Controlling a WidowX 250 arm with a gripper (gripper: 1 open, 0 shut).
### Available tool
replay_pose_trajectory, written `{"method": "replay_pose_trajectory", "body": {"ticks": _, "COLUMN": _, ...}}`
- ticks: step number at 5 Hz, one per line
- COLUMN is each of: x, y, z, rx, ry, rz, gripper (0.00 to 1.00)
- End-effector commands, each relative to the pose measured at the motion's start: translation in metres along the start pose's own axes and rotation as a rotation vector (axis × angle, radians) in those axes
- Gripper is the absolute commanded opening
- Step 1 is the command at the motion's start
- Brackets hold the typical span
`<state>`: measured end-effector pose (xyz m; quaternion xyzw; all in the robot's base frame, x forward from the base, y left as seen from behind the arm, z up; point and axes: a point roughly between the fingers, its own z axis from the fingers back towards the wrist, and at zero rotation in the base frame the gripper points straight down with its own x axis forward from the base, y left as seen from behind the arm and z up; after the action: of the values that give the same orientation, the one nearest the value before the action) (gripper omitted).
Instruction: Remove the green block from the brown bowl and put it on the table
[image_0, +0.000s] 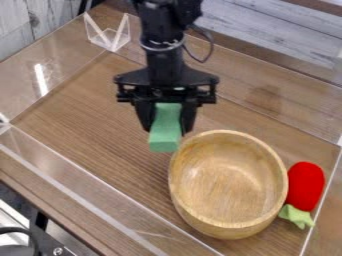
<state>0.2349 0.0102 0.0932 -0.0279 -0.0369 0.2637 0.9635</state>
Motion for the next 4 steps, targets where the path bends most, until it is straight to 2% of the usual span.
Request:
{"method": "replay_pose_trajectory", "body": {"ticks": 1, "x": 0.021, "y": 0.010, "z": 0.018, "rx": -0.017, "ry": -0.064, "rz": 0.079, "gripper": 0.00}}
{"method": "replay_pose_trajectory", "body": {"ticks": 3, "x": 0.019, "y": 0.027, "z": -0.004, "rx": 0.016, "ry": -0.076, "rz": 0.160, "gripper": 0.00}}
{"method": "replay_pose_trajectory", "body": {"ticks": 4, "x": 0.018, "y": 0.027, "z": -0.002, "rx": 0.026, "ry": -0.075, "rz": 0.144, "gripper": 0.00}}
